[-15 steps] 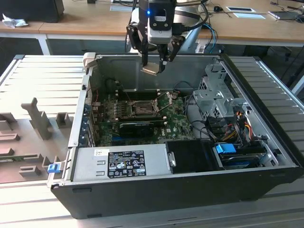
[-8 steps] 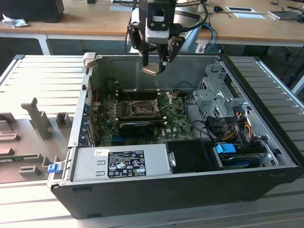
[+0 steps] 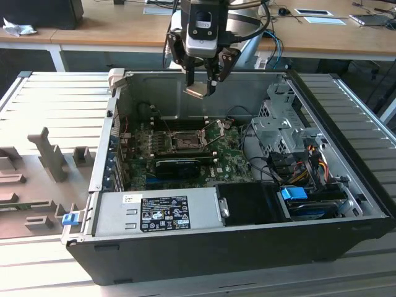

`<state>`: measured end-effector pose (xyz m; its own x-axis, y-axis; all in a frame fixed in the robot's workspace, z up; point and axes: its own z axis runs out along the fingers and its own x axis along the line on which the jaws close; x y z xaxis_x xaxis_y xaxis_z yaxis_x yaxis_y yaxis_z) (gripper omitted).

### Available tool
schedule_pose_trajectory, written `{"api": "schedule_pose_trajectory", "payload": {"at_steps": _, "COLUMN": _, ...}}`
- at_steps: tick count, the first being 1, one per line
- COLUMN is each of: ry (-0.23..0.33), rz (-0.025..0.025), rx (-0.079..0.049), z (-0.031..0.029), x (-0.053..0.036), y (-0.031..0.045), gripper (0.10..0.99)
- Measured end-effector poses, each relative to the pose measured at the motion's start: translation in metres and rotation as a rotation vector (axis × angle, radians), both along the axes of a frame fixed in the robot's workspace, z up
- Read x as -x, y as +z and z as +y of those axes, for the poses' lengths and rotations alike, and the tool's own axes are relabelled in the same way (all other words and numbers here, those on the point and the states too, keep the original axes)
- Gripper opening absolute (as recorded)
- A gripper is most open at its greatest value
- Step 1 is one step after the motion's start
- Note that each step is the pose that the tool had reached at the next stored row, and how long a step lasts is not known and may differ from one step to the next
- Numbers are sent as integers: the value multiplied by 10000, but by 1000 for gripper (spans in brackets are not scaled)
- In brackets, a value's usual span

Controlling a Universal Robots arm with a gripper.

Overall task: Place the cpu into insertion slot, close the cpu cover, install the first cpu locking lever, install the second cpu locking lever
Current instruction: 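Place the cpu into insertion slot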

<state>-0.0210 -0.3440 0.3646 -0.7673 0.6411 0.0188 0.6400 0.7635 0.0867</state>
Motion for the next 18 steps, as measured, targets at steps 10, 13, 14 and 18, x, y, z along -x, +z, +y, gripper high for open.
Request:
{"api": "schedule_pose_trajectory", "payload": {"at_steps": 10, "ry": -743, "rz": 0, "rx": 0, "z": 0, "x": 0, "y": -5, "gripper": 525}}
{"api": "schedule_pose_trajectory", "payload": {"at_steps": 13, "ry": -1069, "rz": 0, "rx": 0, "z": 0, "x": 0, "y": -8, "gripper": 525}}
{"api": "schedule_pose_trajectory", "payload": {"at_steps": 14, "ry": -1286, "rz": 0, "rx": 0, "z": 0, "x": 0, "y": -10, "gripper": 525}}
{"api": "schedule_pose_trajectory", "payload": {"at_steps": 18, "ry": -1814, "rz": 0, "rx": 0, "z": 0, "x": 0, "y": -17, "gripper": 525}}
